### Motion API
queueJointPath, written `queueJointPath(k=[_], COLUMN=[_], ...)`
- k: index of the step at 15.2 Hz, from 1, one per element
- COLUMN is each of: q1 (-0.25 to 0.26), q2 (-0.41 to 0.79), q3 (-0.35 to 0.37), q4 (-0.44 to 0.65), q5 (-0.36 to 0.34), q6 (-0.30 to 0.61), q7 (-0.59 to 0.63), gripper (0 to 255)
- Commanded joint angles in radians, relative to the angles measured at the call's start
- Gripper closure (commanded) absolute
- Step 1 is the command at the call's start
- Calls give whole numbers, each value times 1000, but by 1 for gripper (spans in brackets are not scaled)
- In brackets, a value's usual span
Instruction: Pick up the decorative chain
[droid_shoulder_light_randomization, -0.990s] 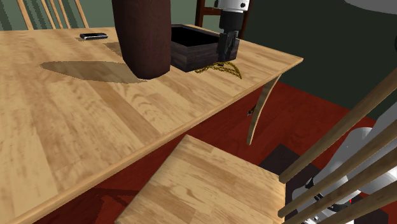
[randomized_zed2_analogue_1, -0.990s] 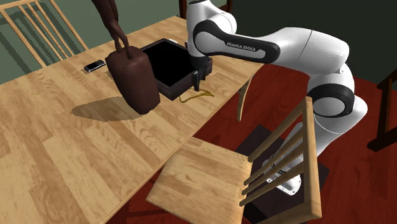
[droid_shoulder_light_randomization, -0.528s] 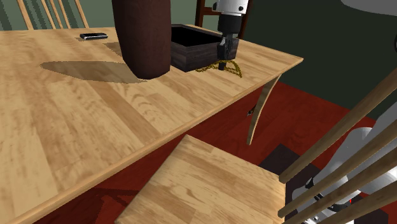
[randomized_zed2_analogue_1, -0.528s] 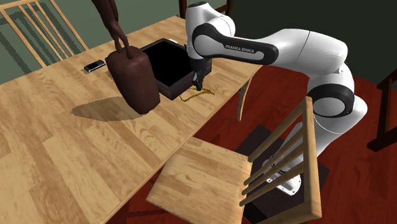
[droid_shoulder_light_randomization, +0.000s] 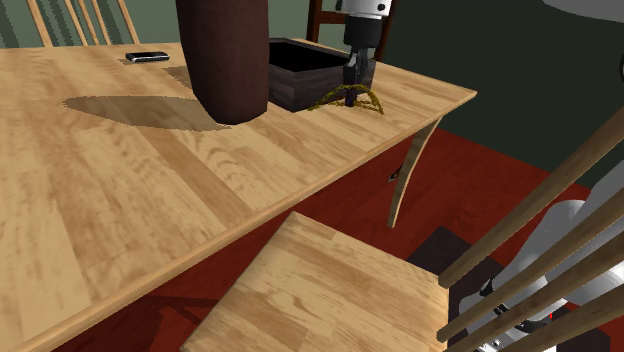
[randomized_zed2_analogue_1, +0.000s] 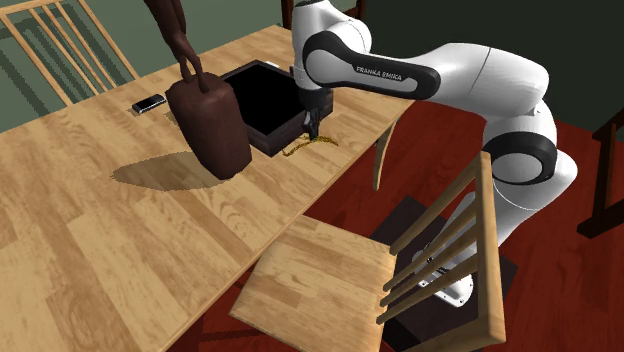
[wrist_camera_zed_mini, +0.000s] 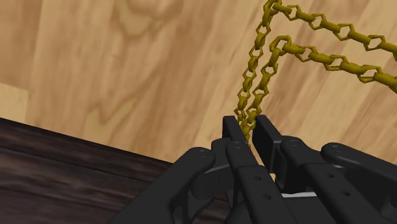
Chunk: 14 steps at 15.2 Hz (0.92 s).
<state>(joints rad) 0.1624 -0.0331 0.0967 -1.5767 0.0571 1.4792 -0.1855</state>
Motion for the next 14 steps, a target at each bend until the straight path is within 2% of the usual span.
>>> queueJointPath(k=[1,12,14], q1=[1,5,6], q2=[27,99,100], q3=[1,2,2], q4=[35,281,285], q5=[-2,-7,-7], q6=[-30,-204,-207], q7=[2,15,15], gripper=[255,255,255])
